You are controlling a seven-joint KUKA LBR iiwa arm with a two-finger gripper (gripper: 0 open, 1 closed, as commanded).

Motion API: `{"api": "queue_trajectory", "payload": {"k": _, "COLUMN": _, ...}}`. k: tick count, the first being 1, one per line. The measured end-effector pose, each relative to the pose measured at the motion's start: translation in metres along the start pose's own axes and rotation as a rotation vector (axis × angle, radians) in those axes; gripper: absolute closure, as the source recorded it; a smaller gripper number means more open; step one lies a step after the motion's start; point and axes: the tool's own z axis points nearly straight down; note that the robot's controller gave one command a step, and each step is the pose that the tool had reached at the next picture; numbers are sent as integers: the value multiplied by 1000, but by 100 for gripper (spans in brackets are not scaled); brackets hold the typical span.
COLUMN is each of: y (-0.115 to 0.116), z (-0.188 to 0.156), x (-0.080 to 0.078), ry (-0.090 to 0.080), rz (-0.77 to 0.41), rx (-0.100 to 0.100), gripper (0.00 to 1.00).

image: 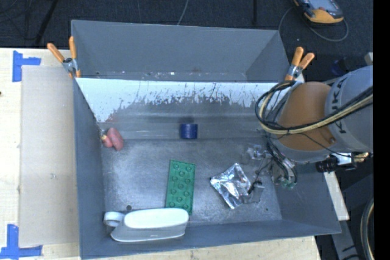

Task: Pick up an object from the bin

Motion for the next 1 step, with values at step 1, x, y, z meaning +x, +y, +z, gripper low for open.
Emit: {"api": "queue_trajectory", "payload": {"k": 1, "y": 47, "z": -4, "x": 31, "ry": -5, "rz": 0, "rx": 0, "gripper": 0}}
